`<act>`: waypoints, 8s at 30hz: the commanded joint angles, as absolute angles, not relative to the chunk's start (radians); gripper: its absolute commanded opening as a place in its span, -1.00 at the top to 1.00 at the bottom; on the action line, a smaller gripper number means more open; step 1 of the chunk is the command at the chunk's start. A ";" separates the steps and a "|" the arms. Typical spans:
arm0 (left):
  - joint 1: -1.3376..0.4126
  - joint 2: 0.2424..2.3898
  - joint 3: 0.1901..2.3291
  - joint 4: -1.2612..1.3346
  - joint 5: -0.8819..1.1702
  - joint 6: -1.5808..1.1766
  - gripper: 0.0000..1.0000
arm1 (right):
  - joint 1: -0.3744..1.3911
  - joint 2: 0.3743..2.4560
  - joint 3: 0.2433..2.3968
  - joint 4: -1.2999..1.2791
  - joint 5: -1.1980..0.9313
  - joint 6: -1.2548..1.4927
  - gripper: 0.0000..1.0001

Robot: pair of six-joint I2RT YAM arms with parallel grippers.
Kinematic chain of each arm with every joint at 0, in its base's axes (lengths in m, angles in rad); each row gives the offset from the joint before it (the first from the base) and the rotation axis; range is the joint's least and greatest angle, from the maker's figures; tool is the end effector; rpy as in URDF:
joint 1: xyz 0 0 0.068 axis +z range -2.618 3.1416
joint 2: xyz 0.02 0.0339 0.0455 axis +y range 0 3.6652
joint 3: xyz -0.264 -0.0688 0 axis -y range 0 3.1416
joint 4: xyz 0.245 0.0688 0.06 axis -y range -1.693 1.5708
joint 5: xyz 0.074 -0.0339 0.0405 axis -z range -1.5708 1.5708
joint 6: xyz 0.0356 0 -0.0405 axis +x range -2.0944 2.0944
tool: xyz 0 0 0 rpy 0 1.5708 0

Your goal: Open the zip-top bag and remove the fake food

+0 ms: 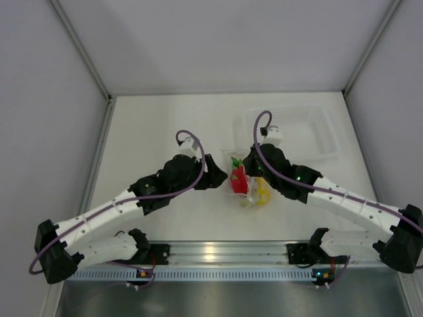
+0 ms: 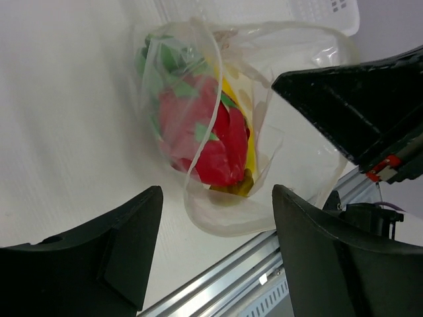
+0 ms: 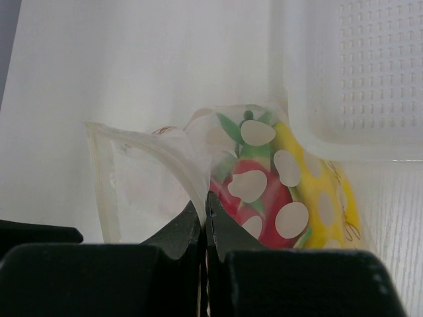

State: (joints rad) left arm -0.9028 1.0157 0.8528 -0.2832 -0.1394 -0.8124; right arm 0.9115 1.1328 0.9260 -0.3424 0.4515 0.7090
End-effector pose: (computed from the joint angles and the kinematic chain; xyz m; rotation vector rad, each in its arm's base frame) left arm 0.1469 -0.1782 0.3102 0.0026 2.1445 -0.9233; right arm 0.1658 0.1885 0.3056 0.0562 2.1000 0.5161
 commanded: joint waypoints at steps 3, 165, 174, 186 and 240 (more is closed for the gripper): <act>-0.934 1.052 0.761 -0.186 -0.222 -0.936 -0.33 | 0.919 1.137 0.988 -0.259 0.460 0.721 1.00; -0.976 1.534 1.407 -0.623 -0.423 -0.627 1.00 | 0.916 1.390 0.568 0.301 0.313 0.761 1.00; -0.977 1.539 1.407 -0.623 -0.423 -0.615 1.00 | 0.917 1.306 0.629 0.171 0.354 0.687 1.00; -0.977 1.554 1.408 -0.617 -0.434 -0.634 1.00 | 0.930 1.299 0.670 0.172 0.158 0.620 0.82; -0.977 1.417 1.273 -0.492 -0.405 -0.667 1.00 | 1.169 1.448 0.881 0.147 0.272 0.673 -0.53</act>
